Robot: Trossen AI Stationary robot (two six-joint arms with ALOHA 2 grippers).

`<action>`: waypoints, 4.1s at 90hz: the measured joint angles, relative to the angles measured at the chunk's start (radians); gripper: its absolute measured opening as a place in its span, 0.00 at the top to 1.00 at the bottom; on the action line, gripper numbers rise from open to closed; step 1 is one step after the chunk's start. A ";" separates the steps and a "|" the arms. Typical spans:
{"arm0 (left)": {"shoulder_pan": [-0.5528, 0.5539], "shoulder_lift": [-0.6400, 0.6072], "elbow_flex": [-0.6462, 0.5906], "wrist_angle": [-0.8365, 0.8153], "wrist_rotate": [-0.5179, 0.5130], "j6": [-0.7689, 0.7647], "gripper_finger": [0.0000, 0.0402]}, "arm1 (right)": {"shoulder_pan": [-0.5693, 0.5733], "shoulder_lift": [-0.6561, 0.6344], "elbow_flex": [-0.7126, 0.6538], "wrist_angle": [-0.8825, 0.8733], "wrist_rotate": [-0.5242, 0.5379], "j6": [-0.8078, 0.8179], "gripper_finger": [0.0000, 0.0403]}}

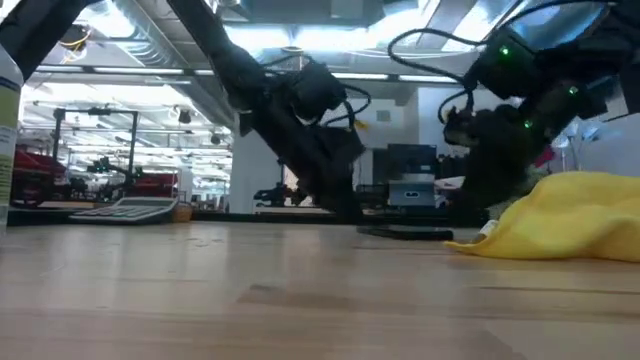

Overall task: Apply microfiber cloth
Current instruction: Spray the black cellphone screen using the white spray bottle

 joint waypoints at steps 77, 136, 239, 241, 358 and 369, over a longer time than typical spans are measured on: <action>0.009 0.039 0.004 -0.044 0.041 -0.539 0.34 | -0.004 0.058 0.052 -0.115 0.241 -0.343 0.92; -0.034 0.068 0.002 -0.012 -0.031 -0.564 0.34 | -0.005 0.325 0.046 0.342 0.148 -0.338 0.92; -0.056 0.103 0.001 0.154 0.124 -0.353 0.96 | -0.002 0.248 0.046 0.314 0.177 -0.382 0.92; -0.058 0.102 0.000 0.151 0.126 -0.342 0.96 | -0.002 0.225 0.046 0.291 0.182 -0.382 0.92; -0.176 -0.202 0.000 -0.002 -0.029 -0.048 0.98 | 0.061 -0.308 0.359 -0.266 0.280 -0.339 0.92; -0.181 -0.232 0.000 -0.064 -0.052 -0.021 0.98 | 0.061 -0.343 0.476 -0.535 0.155 -0.282 0.92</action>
